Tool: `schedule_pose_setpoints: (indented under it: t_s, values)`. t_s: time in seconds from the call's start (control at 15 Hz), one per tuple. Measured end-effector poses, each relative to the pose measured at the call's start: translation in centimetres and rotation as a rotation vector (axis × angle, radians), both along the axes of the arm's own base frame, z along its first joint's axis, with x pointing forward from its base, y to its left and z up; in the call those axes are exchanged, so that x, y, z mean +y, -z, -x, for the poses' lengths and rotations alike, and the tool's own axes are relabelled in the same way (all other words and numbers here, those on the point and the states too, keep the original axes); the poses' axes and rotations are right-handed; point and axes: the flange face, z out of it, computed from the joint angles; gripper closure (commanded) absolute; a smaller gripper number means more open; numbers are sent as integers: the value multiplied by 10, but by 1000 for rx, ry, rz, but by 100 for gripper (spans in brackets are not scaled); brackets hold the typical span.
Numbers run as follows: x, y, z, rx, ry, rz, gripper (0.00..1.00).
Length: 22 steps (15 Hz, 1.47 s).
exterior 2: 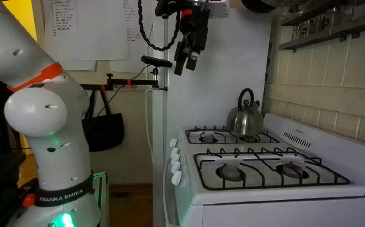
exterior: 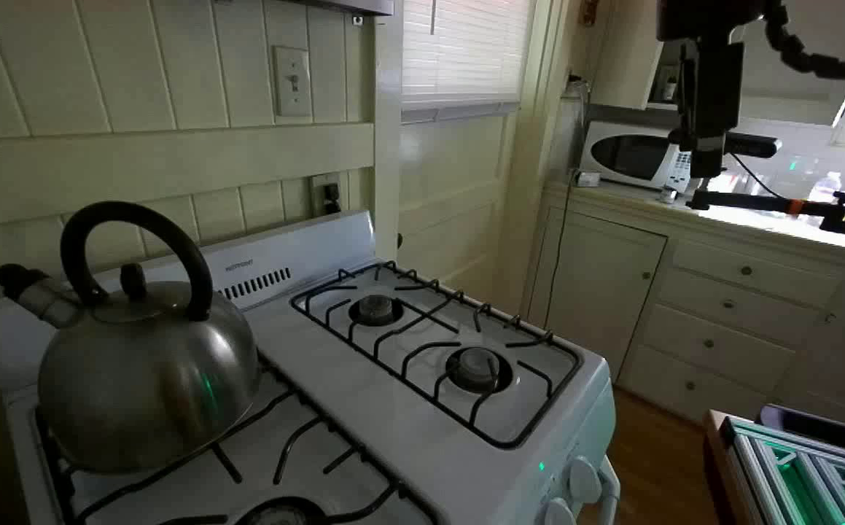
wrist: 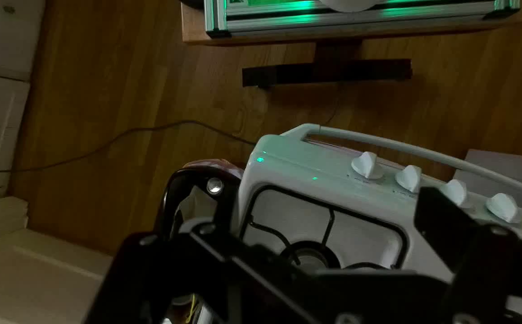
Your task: Push the switch above the stove downwards.
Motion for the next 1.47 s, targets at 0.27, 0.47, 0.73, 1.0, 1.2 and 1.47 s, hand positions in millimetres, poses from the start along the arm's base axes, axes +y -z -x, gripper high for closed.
schedule_pose_setpoints:
  t_s: [0.27,0.47,0.73,1.0,1.2,1.47]
  values:
    - [0,0,0,0,0,0,0]
    - [0,0,0,0,0,0,0]
    - [1,0,-1,-2,2,-7,0]
    - [9,1,-22,-67,53,-103,0]
    - [16,2,-54,-156,138,-202,0]
    - [19,6,-103,-312,280,-301,0]
